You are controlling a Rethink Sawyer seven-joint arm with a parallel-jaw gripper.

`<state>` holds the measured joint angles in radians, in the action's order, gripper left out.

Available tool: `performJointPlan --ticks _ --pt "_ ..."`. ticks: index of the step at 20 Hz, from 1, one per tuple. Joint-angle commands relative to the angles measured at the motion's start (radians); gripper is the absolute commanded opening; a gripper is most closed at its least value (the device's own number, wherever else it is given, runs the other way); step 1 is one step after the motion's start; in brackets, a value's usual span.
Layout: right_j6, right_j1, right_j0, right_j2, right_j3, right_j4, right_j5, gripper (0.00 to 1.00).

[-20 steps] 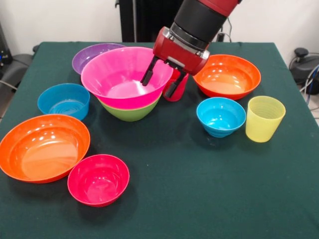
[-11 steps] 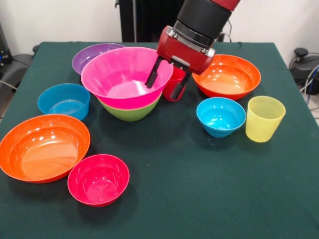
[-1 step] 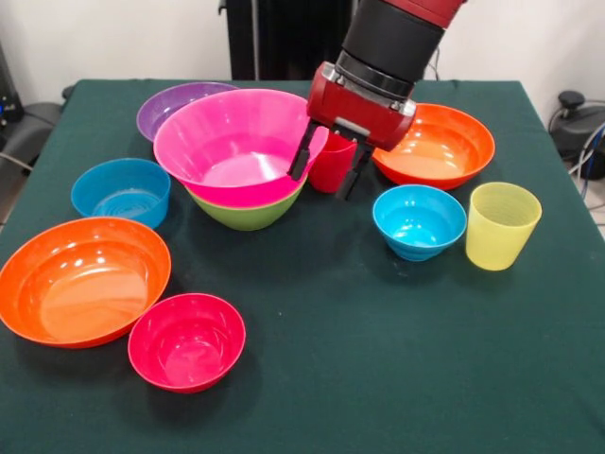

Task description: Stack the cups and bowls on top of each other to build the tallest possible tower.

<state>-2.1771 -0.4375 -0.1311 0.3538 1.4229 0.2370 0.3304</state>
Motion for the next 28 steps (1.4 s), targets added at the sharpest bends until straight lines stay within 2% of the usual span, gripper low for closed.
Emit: performJointPlan --ticks 1,10,13,28 --pt "-0.091 0.018 0.014 -0.152 0.057 -0.024 -0.058 1.00" --pt "-0.105 0.017 0.016 -0.154 0.059 -0.033 -0.080 1.00" --pt "-0.098 0.018 0.022 -0.177 0.056 -0.042 -0.079 1.00" --pt "-0.109 0.008 -0.019 -0.187 0.042 -0.119 -0.018 1.00"
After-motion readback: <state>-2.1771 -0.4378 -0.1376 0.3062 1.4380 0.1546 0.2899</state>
